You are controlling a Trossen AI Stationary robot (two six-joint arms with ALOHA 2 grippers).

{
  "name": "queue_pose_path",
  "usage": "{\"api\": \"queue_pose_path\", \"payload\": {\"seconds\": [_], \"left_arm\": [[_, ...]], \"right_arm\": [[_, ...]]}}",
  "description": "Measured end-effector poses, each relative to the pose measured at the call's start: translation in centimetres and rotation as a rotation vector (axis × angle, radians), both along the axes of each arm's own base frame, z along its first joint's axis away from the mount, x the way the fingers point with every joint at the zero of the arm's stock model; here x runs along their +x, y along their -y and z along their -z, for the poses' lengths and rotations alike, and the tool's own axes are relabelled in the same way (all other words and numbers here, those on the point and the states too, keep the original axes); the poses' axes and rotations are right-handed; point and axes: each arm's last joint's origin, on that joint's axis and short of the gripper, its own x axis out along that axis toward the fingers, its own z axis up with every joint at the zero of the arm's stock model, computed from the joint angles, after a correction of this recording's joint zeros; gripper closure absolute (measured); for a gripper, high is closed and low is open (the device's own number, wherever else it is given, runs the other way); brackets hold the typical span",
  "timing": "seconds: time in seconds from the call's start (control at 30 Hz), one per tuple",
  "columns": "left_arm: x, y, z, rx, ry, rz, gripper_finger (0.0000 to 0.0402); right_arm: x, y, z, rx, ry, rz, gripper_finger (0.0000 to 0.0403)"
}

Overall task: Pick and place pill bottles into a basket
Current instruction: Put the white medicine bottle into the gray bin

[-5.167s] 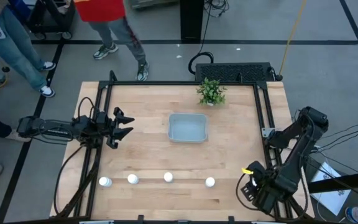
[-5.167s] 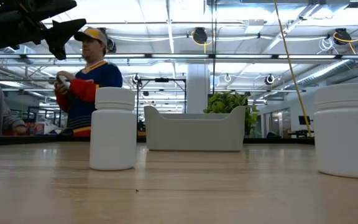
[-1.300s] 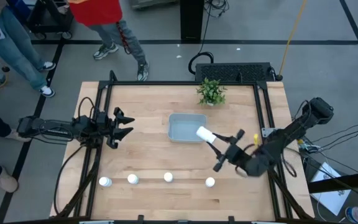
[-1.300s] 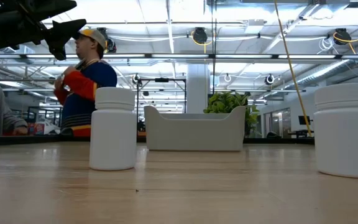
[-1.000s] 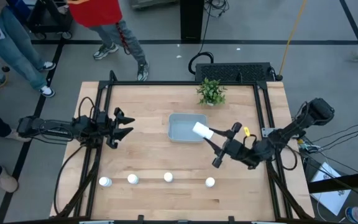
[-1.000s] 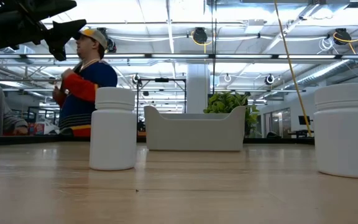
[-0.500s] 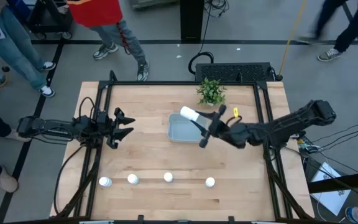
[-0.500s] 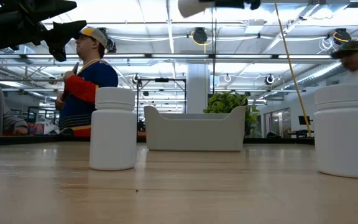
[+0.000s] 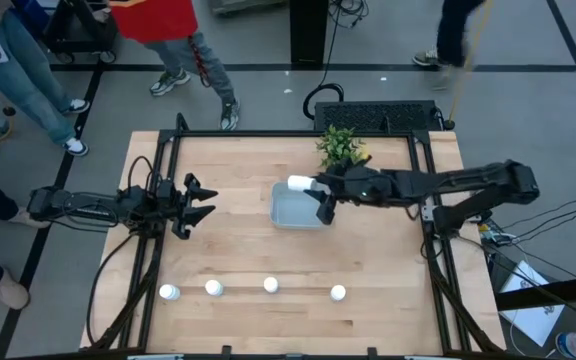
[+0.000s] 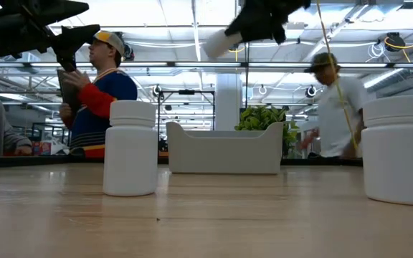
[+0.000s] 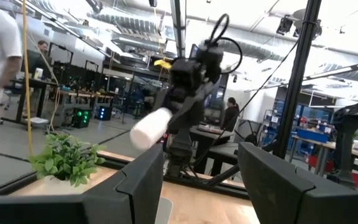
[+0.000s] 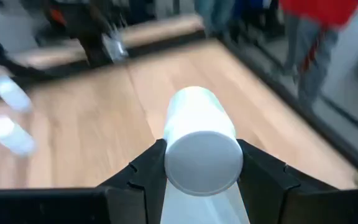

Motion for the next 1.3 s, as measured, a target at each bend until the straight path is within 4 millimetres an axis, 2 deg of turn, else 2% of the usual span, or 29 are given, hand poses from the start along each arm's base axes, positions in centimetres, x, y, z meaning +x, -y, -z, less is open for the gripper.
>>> {"api": "queue_pose_path", "payload": {"seconds": [0.33,0.63,0.9,1.03,1.3], "left_arm": [[0.0,0.0,0.0,0.011,-0.005,-0.007,0.0188],[0.0,0.0,0.1,0.012,-0.012,-0.012,0.0188],[0.1,0.0,0.2,0.019,-0.02,-0.016,0.0188],[0.1,0.0,0.2,0.019,-0.023,-0.016,0.0188],[0.1,0.0,0.3,0.019,-0.035,-0.015,0.0188]], "right_arm": [[1.0,2.7,1.0,0.184,-0.23,0.029,0.0252],[3.8,4.8,1.2,0.275,-0.46,0.017,0.0252],[6.0,6.9,2.8,0.403,-0.698,0.018,0.0252],[6.4,7.2,4.1,0.426,-0.782,0.029,0.0252],[7.2,7.4,5.9,0.471,-0.829,0.003,0.0252]]}}
